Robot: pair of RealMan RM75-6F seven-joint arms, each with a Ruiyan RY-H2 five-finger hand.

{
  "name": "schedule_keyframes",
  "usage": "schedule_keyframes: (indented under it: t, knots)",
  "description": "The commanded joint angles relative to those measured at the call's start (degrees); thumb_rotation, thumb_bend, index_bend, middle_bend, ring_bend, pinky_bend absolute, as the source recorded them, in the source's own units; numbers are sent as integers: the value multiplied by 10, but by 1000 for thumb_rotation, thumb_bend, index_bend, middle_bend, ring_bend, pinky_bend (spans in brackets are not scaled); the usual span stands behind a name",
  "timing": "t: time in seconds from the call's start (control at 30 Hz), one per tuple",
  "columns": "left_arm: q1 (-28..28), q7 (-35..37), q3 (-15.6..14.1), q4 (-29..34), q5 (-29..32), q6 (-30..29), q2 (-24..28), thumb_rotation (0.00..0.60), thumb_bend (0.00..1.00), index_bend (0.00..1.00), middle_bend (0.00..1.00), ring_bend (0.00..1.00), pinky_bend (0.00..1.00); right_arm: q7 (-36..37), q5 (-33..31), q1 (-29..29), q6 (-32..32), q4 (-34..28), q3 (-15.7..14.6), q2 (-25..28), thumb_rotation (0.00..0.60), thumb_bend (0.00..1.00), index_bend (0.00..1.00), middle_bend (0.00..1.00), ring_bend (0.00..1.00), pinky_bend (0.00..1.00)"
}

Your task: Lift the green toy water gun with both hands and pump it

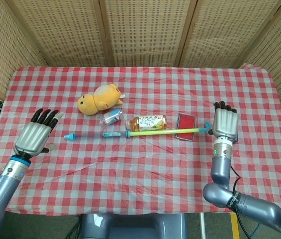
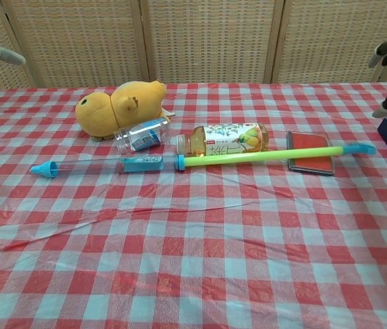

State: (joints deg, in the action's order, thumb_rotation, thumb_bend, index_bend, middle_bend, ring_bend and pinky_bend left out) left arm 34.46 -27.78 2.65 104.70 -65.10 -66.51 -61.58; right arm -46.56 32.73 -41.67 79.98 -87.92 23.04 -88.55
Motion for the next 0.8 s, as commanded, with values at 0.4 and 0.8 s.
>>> schedule_keyframes:
  t: [0.4, 0.8]
  knots:
    - [-147, 126, -57, -75, -181, -192, -78, 600, 213, 23, 0, 0, 0, 223, 286, 122, 60, -104, -128, 68, 600, 225, 19, 0, 0, 0]
    - [-224, 109, -96, -97, -225, -236, -94, 600, 111, 0, 0, 0, 0, 301, 539, 250, 160, -58, -296, 95, 600, 150, 0, 0, 0, 0]
